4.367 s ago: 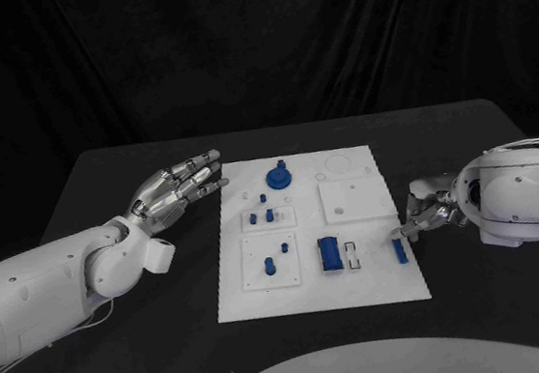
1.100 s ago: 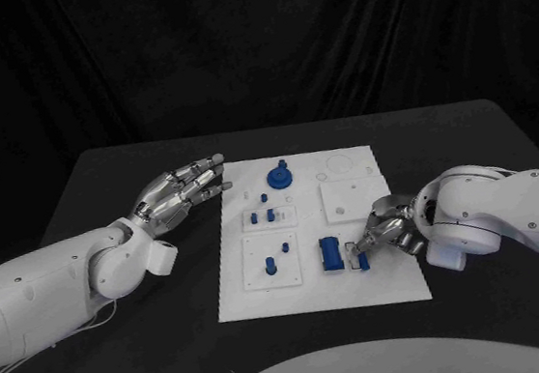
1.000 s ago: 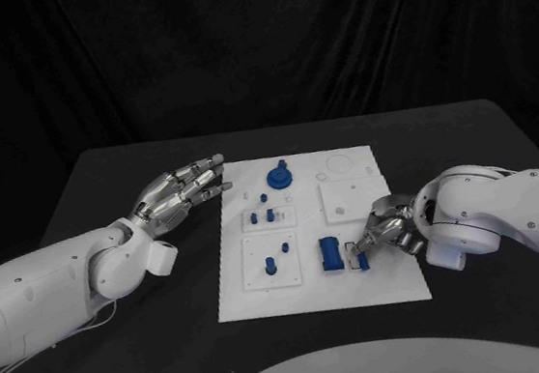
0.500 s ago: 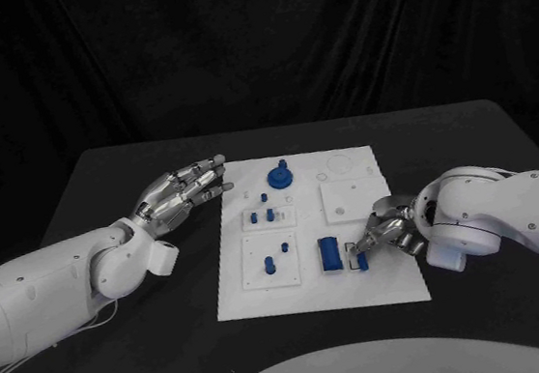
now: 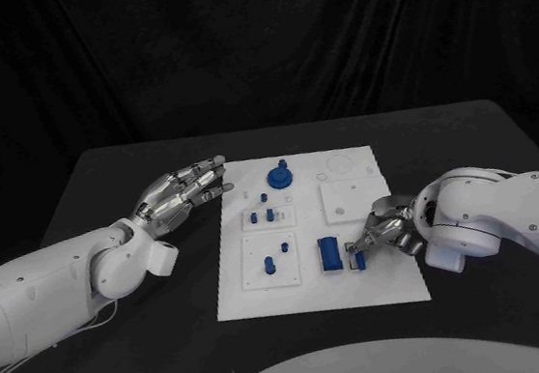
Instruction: Assemble the parts on the task board
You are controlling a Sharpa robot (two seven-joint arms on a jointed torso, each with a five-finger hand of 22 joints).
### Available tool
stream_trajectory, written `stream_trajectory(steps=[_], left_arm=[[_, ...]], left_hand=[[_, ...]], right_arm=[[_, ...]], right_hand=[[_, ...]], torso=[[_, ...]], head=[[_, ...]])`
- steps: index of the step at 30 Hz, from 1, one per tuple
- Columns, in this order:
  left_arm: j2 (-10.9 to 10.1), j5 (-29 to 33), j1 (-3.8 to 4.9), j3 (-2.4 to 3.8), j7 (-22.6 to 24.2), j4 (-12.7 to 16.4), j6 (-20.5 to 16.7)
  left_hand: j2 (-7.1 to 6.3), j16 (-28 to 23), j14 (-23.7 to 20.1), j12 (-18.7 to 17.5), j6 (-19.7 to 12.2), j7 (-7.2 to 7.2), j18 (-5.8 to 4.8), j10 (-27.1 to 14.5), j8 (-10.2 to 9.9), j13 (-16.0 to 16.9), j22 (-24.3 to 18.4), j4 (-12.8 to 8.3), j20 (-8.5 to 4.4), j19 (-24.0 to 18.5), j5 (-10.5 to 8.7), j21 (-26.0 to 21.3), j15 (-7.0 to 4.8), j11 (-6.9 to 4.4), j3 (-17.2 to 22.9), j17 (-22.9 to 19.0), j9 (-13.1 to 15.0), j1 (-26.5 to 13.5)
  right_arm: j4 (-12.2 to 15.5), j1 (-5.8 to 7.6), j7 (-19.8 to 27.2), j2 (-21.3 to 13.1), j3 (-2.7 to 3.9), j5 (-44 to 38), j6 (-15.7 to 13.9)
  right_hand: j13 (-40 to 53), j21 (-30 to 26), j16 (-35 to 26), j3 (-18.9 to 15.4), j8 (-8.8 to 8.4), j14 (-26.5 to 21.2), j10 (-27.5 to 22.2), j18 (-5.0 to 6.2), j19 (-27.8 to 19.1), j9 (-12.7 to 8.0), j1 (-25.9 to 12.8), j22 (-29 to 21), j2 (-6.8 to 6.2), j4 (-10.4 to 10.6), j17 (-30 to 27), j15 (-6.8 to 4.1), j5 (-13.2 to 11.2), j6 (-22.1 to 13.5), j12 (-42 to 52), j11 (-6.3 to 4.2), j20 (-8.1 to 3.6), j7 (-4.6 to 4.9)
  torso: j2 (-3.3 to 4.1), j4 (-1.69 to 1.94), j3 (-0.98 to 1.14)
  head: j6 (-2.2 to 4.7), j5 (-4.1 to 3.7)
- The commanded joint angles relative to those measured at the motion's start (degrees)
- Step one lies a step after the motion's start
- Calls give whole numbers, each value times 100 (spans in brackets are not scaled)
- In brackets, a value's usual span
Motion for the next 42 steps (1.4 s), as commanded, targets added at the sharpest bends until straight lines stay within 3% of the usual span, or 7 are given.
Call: stream_trajectory(steps=[1, 20, 37, 42], left_arm=[[13, 34, -9, 6, 43, 5, 72], [21, 34, -13, 6, 25, -5, 87], [35, 34, -20, 6, 22, -15, 110], [38, 34, -23, 6, 14, -18, 119]], left_hand=[[75, 9, -29, 17, 11, 24, 17, 3, 25, 6, -6, 16, -9, 41, 34, 23, 20, 34, 45, 3, 9, 8], [75, 9, -29, 17, 11, 24, 17, 3, 25, 6, -6, 16, -9, 41, 34, 23, 20, 34, 45, 3, 9, 8], [81, 11, -29, 13, 8, 25, 19, 0, 25, 5, -13, 18, -10, 40, 33, 23, 17, 35, 51, 3, 8, 6], [81, 11, -29, 13, 8, 25, 19, 0, 25, 5, -13, 18, -10, 40, 33, 23, 17, 35, 51, 3, 8, 6]], right_arm=[[40, -5, 29, -25, 1, 16, -126], [32, 22, -96, 7, 2, -169, -30], [-98, 21, -217, 119, 2, -263, 114], [-111, 21, -231, 129, 2, -268, 128]], right_hand=[[1510, -29, 5, -32, 50, 305, 601, 2, 121, 47, 88, 1032, 34, -7, -4, -57, 40, -5, 20, -51, -37, -31], [1510, -74, -10, -174, 236, 300, 601, 9, 110, 272, 16, 1019, 20, 115, -34, -61, -78, -187, 20, -49, -52, -20], [1510, -99, -15, -616, 437, 301, 601, 12, 111, 482, -391, 1014, -45, 635, -49, -28, -1034, -396, 20, -7, -23, 27], [1510, -105, -13, -711, 457, 302, 601, 13, 111, 498, -473, 1013, -50, 741, -46, -23, -1155, -417, 20, -1, -18, 31]], torso=[[0, 0, 1], [1, 0, 1], [1, -1, 0], [1, 0, 0]], head=[[-1, 1], [-1, 3], [-1, 7], [-1, 11]])
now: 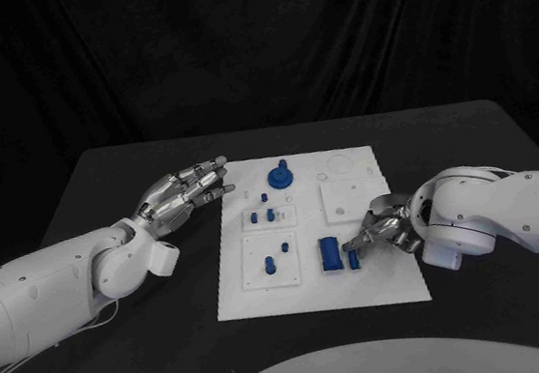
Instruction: Assemble the parts on the task board
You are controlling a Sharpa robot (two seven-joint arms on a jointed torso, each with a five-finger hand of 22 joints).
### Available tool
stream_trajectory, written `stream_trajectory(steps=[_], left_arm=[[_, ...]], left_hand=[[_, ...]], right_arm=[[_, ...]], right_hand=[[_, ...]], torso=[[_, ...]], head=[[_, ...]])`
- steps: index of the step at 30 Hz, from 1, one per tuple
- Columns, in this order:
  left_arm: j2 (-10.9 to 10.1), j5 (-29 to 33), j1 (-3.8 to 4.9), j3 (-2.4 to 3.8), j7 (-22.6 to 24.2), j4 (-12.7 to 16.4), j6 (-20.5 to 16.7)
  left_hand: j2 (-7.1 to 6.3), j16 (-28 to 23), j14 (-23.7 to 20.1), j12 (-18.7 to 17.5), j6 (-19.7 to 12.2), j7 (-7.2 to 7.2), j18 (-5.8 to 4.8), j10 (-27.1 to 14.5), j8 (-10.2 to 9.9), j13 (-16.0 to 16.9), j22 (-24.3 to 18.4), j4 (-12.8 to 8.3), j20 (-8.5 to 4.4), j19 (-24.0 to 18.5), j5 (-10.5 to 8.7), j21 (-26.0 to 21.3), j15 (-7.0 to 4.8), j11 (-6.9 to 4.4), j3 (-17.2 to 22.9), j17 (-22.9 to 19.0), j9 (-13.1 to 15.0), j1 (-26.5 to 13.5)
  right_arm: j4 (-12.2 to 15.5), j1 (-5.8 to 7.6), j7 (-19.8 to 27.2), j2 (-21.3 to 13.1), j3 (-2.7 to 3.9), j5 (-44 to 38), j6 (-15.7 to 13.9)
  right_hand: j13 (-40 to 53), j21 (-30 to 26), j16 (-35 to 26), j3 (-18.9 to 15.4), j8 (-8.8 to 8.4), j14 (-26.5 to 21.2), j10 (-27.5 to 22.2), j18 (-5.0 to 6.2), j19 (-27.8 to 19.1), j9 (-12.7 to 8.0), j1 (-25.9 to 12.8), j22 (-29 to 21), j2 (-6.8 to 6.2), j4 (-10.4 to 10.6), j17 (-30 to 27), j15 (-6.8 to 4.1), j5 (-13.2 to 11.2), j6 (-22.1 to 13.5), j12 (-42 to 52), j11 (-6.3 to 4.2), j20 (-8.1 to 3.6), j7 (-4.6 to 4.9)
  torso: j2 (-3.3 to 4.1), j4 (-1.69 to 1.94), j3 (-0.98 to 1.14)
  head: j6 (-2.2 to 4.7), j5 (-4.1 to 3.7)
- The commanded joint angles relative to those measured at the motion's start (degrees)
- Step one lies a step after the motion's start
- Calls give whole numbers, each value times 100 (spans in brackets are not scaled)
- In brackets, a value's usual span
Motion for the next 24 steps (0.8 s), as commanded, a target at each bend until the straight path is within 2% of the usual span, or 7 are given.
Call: stream_trajectory(steps=[1, 8, 14, 16, 20, 22, 24], left_arm=[[14, 34, -12, 6, 49, 4, 90], [14, 34, -24, 6, 44, -4, 100], [4, 34, -33, 6, 48, -4, 100], [-2, 34, -35, 6, 50, -2, 94], [-20, 34, -37, 6, 50, 3, 82], [-22, 34, -37, 6, 48, 1, 78], [-20, 34, -38, 6, 47, -1, 78]], left_hand=[[59, 11, -29, 14, 8, 25, 19, 0, 25, 6, -5, 2, -10, 40, 33, 23, 17, 36, 35, 3, 8, -17], [63, 7, -33, 13, 1, 26, 20, -1, 24, 5, -15, 4, -10, 36, 33, 21, 17, 37, 39, 2, 7, -19], [63, 7, -33, 13, 1, 26, 20, -1, 24, 5, -15, 4, -10, 36, 33, 21, 17, 37, 39, 2, 7, -19], [63, 7, -33, 13, 1, 26, 20, -1, 24, 5, -15, 4, -10, 36, 33, 21, 17, 37, 39, 2, 7, -19], [65, 9, -33, 16, 7, 26, 20, 0, 25, 6, -11, 5, -10, 38, 32, 22, 17, 37, 41, 2, 8, -20], [65, 9, -33, 16, 7, 26, 20, 0, 25, 6, -11, 5, -10, 38, 32, 22, 17, 37, 41, 2, 8, -20], [65, 9, -33, 16, 7, 26, 20, 0, 25, 6, -11, 5, -10, 38, 32, 22, 17, 37, 41, 2, 8, -20]], right_arm=[[-6, 7, -137, 4, 1, -63, 96], [7, 7, -145, 0, 1, -64, 99], [143, 10, -8, -127, 1, -81, -190], [236, 42, 89, -233, 1, -81, -353], [433, 194, 286, -477, 1, -96, -593], [508, 251, 321, -569, 1, -101, -611], [560, 295, 333, -639, 1, -105, -583]], right_hand=[[1505, -26, -14, -61, 30, 305, 609, 14, 90, 13, -114, 1014, 6, 92, -8, 25, -43, -63, 20, 50, 3, 2], [1505, -40, -18, -335, 69, 302, 609, 17, 88, 44, -240, 1011, -11, 305, -18, 24, -305, -96, 20, 48, 4, -1], [1505, -39, 3, -657, 140, 312, 609, 17, 94, 83, -408, 1013, 3, 641, 24, 16, -529, -80, 20, 38, -1, -14], [1505, -12, 27, -818, 198, 321, 609, 11, 105, 114, -525, 1021, 78, 873, 70, 1, -299, -31, 20, 19, -14, -36], [1505, 46, 70, -972, 284, 337, 609, 0, 125, 176, -608, 1039, 251, 1158, 151, -20, -166, 30, 20, -7, -33, -66], [1505, 82, 87, -1003, 338, 343, 609, -7, 135, 220, -605, 1049, 315, 1179, 186, -29, -64, 73, 20, -20, -41, -83], [1505, 145, 116, -931, 493, 350, 609, -19, 151, 371, -219, 1067, 377, 1011, 240, -65, 474, 145, 20, -64, -71, -140]], torso=[[1, 1, 0], [1, 0, 0], [1, 0, 0], [1, 0, 0], [-1, -1, 0], [2, 1, 1], [2, 0, 1]], head=[[-1, 2], [-1, 6], [-1, 22], [-1, 29], [-1, 33], [-1, 22], [-1, 11]])
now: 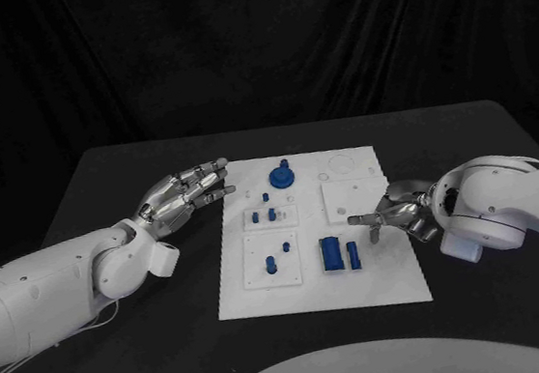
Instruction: Assemble the parts on the task board
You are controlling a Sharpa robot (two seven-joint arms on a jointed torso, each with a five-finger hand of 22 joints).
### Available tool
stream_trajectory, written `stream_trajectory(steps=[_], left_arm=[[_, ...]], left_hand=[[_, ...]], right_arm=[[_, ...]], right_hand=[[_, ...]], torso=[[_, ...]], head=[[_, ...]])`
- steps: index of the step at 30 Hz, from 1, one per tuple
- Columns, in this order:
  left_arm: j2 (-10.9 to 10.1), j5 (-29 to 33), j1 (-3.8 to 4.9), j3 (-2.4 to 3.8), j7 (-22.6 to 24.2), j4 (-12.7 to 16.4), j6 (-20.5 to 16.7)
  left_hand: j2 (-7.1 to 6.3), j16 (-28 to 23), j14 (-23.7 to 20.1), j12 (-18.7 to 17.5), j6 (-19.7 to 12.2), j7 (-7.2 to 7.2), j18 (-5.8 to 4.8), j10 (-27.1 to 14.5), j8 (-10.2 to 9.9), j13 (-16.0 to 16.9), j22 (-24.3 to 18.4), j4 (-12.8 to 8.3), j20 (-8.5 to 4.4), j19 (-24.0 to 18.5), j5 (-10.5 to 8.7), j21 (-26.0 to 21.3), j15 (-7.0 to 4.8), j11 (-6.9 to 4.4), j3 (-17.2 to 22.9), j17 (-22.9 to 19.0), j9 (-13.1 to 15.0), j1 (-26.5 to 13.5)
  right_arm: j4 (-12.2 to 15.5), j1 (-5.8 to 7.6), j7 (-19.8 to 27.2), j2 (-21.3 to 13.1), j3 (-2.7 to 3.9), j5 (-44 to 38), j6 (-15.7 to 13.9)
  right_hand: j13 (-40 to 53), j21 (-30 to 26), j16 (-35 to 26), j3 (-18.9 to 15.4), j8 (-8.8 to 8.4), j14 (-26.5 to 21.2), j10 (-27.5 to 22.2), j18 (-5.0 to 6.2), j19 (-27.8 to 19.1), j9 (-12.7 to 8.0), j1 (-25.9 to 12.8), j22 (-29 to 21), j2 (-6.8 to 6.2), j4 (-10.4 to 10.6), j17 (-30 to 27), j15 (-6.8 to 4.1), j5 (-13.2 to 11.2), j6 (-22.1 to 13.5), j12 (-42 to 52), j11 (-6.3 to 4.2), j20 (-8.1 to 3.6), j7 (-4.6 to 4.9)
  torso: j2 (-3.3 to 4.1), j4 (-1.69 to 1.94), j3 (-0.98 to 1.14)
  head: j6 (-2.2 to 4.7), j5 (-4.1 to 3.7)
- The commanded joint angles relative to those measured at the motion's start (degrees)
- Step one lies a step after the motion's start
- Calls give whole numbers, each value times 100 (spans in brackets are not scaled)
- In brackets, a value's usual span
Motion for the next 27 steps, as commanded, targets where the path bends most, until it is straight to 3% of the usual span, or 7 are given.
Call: stream_trajectory(steps=[1, 3, 5, 8, 12, 18, 27], left_arm=[[10, 34, -9, 6, 61, 8, 54], [15, 34, -10, 6, 64, 10, 58], [18, 34, -10, 6, 68, 14, 61], [16, 34, -11, 6, 70, 17, 60], [10, 34, -12, 6, 67, 18, 57], [8, 34, -13, 6, 63, 18, 56], [15, 34, -15, 6, 56, 7, 69]], left_hand=[[42, 9, -33, 17, 7, 26, 20, 0, 25, 6, -1, 5, -10, 38, 32, 22, 17, 37, 41, 2, 8, 2], [43, 10, -32, 19, 10, 27, 20, 1, 26, 6, -1, 6, -10, 39, 31, 22, 16, 38, 42, 3, 8, 0], [43, 10, -32, 19, 10, 27, 20, 1, 26, 6, -1, 6, -10, 39, 31, 22, 16, 38, 42, 3, 8, 0], [43, 10, -32, 19, 10, 27, 20, 1, 26, 6, -1, 6, -10, 39, 31, 22, 16, 38, 42, 3, 8, 0], [47, 12, -32, 19, 13, 28, 21, 1, 27, 6, -4, 9, -10, 39, 35, 22, 16, 40, 45, 3, 9, -1], [47, 12, -32, 19, 13, 28, 21, 1, 27, 6, -4, 9, -10, 39, 35, 22, 16, 40, 45, 3, 9, -1], [51, 12, -32, 23, 17, 29, 21, 4, 28, 7, -2, 10, -9, 40, 39, 23, 16, 41, 47, 3, 9, -3]], right_arm=[[88, 55, 193, -74, -2, -54, -234], [77, 75, 175, -74, -2, -56, -138], [45, 80, 138, -49, -2, -56, -13], [-19, 59, 61, 13, -3, -51, 183], [-101, 6, -18, 86, -3, -47, 325], [-204, -79, -75, 174, -4, -45, 340], [-264, -136, -97, 263, -4, -18, 353]], right_hand=[[1507, 76, 57, 98, 275, 354, 610, -22, 177, 271, 558, 1074, 75, -259, 66, -96, 655, 108, 20, -101, -73, -86], [1507, 97, 62, 64, 629, 352, 610, -27, 179, 632, 649, 1079, 112, -246, 74, -141, 675, 156, 20, -160, -111, -156], [1507, 114, 56, 2, 1912, 345, 610, -26, 174, 2007, 818, 1080, 178, -247, 58, -240, 737, 90, 20, -281, -221, -309], [1507, 120, 46, -68, 3473, 341, 610, -30, 169, 3255, 878, 1079, 212, -187, 39, -292, 727, 684, 20, -349, -260, -369], [1507, 125, 47, -107, 4266, 341, 610, -30, 167, 3813, 908, 1080, 240, -153, 42, -316, 708, 1114, 20, -375, -283, -410], [1507, 46, 50, -136, 4813, 340, 610, -13, 131, 4199, 1056, 1055, 233, -258, 57, -338, 469, 1451, 20, -396, -304, -449], [1507, 18, 45, -198, 5028, 338, 610, -8, 113, 4318, 1000, 1048, 256, -219, 51, -347, 339, 1646, 20, -395, -311, -458]], torso=[[0, 1, 0], [-1, 1, -1], [-1, 4, 0], [-1, -3, -2], [-3, -1, -2], [2, 1, 4], [1, 2, -1]], head=[[-1, -24], [-1, -28], [-1, -26], [-1, -17], [-1, -24], [-1, -25], [-1, -37]])
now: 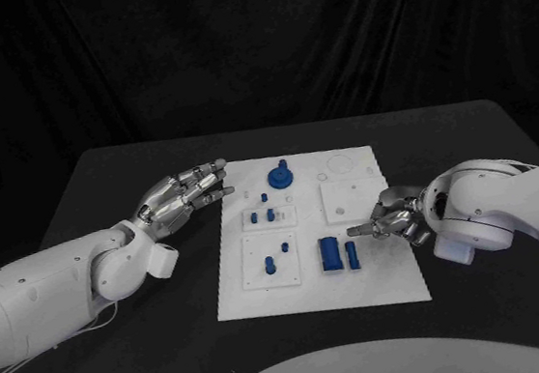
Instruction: Assemble the parts on the task board
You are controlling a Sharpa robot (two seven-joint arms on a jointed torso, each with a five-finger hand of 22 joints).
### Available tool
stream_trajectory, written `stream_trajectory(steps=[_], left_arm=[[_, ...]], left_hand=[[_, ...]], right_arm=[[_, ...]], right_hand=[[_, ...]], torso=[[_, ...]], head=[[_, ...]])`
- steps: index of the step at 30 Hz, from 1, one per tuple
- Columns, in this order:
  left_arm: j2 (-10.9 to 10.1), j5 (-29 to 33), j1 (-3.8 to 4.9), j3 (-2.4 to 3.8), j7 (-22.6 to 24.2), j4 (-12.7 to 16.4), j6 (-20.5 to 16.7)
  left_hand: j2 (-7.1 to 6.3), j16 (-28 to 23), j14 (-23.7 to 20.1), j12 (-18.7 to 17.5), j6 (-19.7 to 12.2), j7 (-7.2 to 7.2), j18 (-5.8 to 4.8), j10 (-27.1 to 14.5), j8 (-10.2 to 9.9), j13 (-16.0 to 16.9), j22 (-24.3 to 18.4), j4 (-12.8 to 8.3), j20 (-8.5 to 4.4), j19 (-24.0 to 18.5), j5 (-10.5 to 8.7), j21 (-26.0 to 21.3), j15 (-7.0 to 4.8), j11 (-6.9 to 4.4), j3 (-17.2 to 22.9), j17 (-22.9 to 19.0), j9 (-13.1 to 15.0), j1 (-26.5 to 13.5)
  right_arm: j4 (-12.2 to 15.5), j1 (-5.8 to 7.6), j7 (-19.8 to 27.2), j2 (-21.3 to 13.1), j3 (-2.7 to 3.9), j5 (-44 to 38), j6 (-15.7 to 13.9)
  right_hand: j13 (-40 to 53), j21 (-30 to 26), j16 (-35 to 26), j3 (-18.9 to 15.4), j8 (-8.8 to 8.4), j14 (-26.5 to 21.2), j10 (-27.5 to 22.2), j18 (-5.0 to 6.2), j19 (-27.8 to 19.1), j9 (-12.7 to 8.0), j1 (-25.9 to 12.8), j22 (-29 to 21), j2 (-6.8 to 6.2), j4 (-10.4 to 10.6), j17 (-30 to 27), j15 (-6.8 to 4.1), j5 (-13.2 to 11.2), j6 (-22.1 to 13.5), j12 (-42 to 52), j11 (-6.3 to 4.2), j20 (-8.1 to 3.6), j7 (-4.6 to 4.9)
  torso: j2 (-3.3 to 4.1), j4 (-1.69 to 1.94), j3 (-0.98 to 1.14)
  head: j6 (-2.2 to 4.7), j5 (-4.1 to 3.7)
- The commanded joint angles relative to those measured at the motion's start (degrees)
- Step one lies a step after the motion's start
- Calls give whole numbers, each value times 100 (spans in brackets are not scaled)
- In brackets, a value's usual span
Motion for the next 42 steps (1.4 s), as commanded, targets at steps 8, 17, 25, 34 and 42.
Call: stream_trajectory(steps=[8, 17, 25, 34, 42], left_arm=[[17, 34, -10, 6, 58, 1, 77], [20, 34, -12, 6, 52, -1, 91], [19, 33, -13, 6, 45, -1, 98], [27, 33, -19, 6, 44, -8, 110], [12, 34, -25, 6, 92, 9, 83]], left_hand=[[55, 11, -33, 24, 17, 30, 22, 4, 29, 7, -9, -3, -9, 38, 41, 22, 15, 44, 34, 3, 9, -4], [55, 11, -33, 24, 17, 30, 22, 4, 29, 7, -9, -3, -9, 38, 41, 22, 15, 44, 34, 3, 9, -4], [55, 11, -33, 24, 17, 30, 22, 4, 29, 7, -9, -3, -9, 38, 41, 22, 15, 44, 34, 3, 9, -4], [63, 10, -36, 25, 21, 35, 23, 6, 30, 8, -17, 1, -7, 36, 45, 21, 15, 50, 41, 2, 10, -8], [63, 10, -36, 25, 21, 35, 23, 6, 30, 8, -17, 1, -7, 36, 45, 21, 15, 50, 41, 2, 10, -8]], right_arm=[[-112, -37, -173, 126, 3, 3, 175], [-215, -82, -239, 217, 3, 4, 239], [-266, -145, -311, 263, 3, 4, 335], [-244, -179, -346, 265, 3, 4, 348], [-197, -184, -235, 215, 3, 4, 85]], right_hand=[[1508, -36, 7, -26, 1131, 337, 599, -8, 99, 914, 24, 1043, 34, -27, -6, -42, -40, 493, 20, -36, -37, -261], [1508, -52, -29, 155, 1092, 324, 599, -5, 91, 975, 383, 1038, 199, -339, -79, -58, 79, 517, 20, -51, -53, -278], [1508, -77, -53, 433, 1007, 317, 599, -1, 83, 986, 630, 1031, 320, -647, -124, -58, -25, 488, 20, -48, -55, -272], [1508, -118, -83, 592, 856, 306, 599, 7, 70, 952, 718, 1019, 263, -871, -184, -50, -14, 393, 20, -41, -49, -260], [1508, -186, -126, 637, 462, 289, 599, 20, 48, 841, 653, 998, 195, -925, -270, -33, -60, 131, 20, -24, -36, -236]], torso=[[0, -2, 0], [1, 2, -1], [0, 3, -2], [1, 2, 0], [0, -5, -1]], head=[[-1, 8], [-1, 7], [-1, 11], [-1, -2], [-1, 31]])
